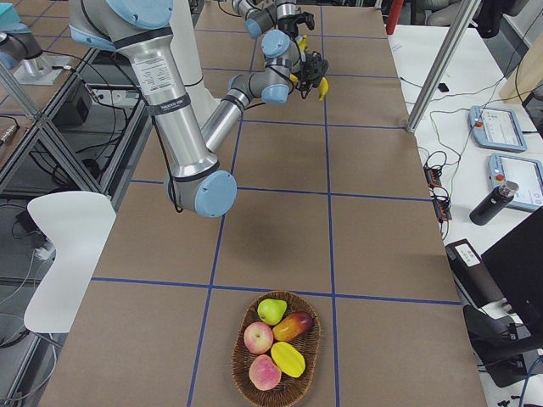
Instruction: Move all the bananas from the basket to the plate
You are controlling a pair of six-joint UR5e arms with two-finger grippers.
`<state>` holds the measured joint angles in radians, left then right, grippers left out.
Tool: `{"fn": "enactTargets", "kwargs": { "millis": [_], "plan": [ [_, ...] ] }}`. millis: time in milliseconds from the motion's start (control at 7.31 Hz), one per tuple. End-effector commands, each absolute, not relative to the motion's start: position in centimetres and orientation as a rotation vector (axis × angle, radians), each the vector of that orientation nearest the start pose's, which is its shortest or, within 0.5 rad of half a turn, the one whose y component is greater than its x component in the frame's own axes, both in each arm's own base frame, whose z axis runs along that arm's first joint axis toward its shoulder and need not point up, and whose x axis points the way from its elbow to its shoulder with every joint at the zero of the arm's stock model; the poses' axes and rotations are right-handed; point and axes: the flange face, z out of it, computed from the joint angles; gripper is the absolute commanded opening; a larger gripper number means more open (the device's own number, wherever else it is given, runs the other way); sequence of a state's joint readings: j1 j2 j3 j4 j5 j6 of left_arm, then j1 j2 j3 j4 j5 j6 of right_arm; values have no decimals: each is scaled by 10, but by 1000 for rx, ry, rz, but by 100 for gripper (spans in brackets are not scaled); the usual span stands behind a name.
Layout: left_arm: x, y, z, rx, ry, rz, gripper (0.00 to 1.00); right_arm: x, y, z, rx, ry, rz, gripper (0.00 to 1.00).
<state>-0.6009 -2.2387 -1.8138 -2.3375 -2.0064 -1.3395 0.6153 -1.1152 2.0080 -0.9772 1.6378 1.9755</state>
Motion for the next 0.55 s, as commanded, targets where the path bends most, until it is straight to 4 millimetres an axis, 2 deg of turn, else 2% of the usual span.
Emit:
{"fn": "enactTargets", "kwargs": {
  "millis": [0, 137, 273, 410],
  "plan": [
    [431, -401, 78, 363, 1636, 93, 99, -373, -407, 136, 113, -1559, 764, 0],
    [428, -399, 77, 376, 1657, 103, 74, -370, -404, 132, 113, -1570, 759, 0],
    [428, -399, 78, 381, 1661, 106, 17, -369, -403, 130, 114, -1574, 756, 0],
    [426, -398, 77, 389, 1670, 113, 0, -369, -403, 131, 113, -1573, 754, 0]
  ]
}}
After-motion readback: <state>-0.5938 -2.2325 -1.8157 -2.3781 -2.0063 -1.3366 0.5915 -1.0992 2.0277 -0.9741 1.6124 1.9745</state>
